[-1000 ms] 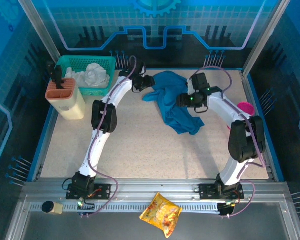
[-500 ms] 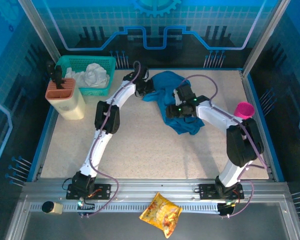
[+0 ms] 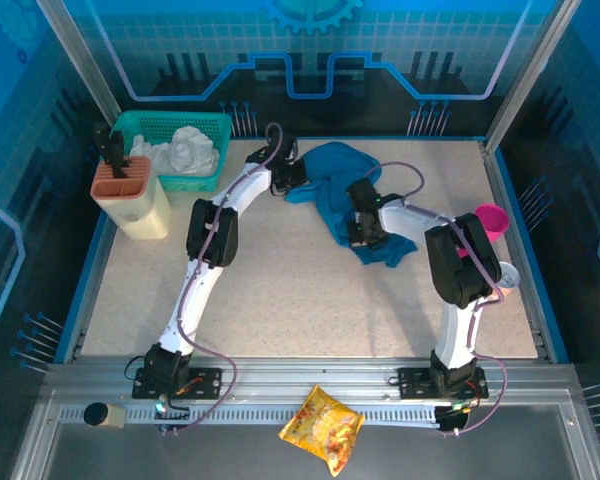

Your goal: Fold and stack the t-shirts

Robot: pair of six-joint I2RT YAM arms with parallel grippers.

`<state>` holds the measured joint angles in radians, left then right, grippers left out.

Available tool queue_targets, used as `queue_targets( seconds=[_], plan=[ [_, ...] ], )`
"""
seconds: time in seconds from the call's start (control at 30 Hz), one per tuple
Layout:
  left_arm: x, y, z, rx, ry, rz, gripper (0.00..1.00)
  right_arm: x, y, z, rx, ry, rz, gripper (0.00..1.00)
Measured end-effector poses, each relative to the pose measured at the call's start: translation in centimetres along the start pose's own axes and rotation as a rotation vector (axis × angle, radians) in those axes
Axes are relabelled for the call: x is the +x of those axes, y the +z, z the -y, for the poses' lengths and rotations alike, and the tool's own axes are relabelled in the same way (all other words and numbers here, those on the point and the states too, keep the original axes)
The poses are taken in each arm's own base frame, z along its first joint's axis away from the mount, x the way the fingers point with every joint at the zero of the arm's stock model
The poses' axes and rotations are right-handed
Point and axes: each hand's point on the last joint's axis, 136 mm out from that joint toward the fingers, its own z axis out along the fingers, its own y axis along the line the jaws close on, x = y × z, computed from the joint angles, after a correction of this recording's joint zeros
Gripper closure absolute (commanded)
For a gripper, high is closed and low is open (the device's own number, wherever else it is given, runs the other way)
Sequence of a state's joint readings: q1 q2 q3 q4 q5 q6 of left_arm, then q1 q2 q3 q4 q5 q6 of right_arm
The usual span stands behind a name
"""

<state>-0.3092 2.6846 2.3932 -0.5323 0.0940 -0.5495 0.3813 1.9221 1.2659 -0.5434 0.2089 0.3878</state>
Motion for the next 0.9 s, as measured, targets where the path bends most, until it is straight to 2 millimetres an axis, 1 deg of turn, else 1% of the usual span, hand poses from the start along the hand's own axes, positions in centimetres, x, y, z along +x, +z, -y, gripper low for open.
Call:
queue_targets(
  seconds=[0.1,0.17,0.23,0.3,0.37,0.4,0.43,0.47,0.5,0.53,0.57,0.6,0.63,0.7,0.73,0.77,0.83,0.9],
  plan=[
    [-0.4,-1.1,-2.1,-0.057,-0.021,0.014,1.00,-0.8,-0.6,5.5,0.071,0.094,-0.006,1.00],
    [-0.8,-2.1,-4.3,-0.095,-0.048,0.020,1.00,-1.8,-1.7,9.1,0.117,0.146,0.007,1.00],
    [-1.2,-3.4,-6.9,-0.130,-0.083,0.027,1.00,-3.6,-3.0,11.4,0.150,0.166,0.044,1.00],
    [-1.3,-4.9,-9.4,-0.162,-0.117,0.035,1.00,-6.1,-4.6,12.4,0.168,0.155,0.098,1.00],
    [-1.1,-6.3,-11.7,-0.193,-0.146,0.043,1.00,-8.8,-6.3,12.5,0.167,0.130,0.161,1.00],
    [-0.8,-6.9,-12.3,-0.196,-0.145,0.044,1.00,-10.0,-6.9,12.3,0.162,0.117,0.187,0.99],
    [-0.2,-7.5,-12.6,-0.205,-0.149,0.040,1.00,-11.0,-7.5,12.0,0.157,0.105,0.210,0.91],
    [0.3,-7.8,-12.6,-0.207,-0.149,0.035,1.00,-11.6,-7.9,11.8,0.147,0.097,0.224,0.79],
    [0.9,-8.1,-12.6,-0.207,-0.147,0.031,1.00,-11.9,-8.1,11.3,0.137,0.087,0.232,0.63],
    [1.2,-8.4,-12.5,-0.203,-0.146,0.025,1.00,-12.0,-8.3,10.8,0.123,0.075,0.236,0.50],
    [1.5,-8.5,-12.2,-0.193,-0.146,0.019,0.93,-11.9,-8.4,10.1,0.110,0.059,0.234,0.43],
    [1.6,-8.5,-11.7,-0.176,-0.143,0.011,0.80,-11.7,-8.4,9.2,0.097,0.040,0.227,0.36],
    [1.5,-8.5,-11.0,-0.155,-0.136,0.006,0.70,-11.4,-8.3,8.1,0.079,0.023,0.217,0.30],
    [1.3,-8.6,-9.3,-0.116,-0.123,-0.009,0.58,-10.6,-8.3,5.9,0.052,-0.018,0.197,0.28],
    [0.7,-8.8,-7.8,-0.083,-0.114,-0.006,0.55,-10.3,-8.3,4.8,0.037,-0.037,0.188,0.28],
    [0.2,-8.8,-6.5,-0.058,-0.099,-0.001,0.55,-10.0,-8.3,3.9,0.023,-0.050,0.181,0.29],
    [-1.3,-9.2,-2.7,0.016,-0.059,0.026,0.56,-9.7,-8.3,2.7,-0.006,-0.061,0.175,0.30],
    [-1.7,-9.5,0.6,0.076,-0.019,0.042,0.57,-9.7,-8.3,2.3,-0.029,-0.055,0.166,0.30]
  ],
)
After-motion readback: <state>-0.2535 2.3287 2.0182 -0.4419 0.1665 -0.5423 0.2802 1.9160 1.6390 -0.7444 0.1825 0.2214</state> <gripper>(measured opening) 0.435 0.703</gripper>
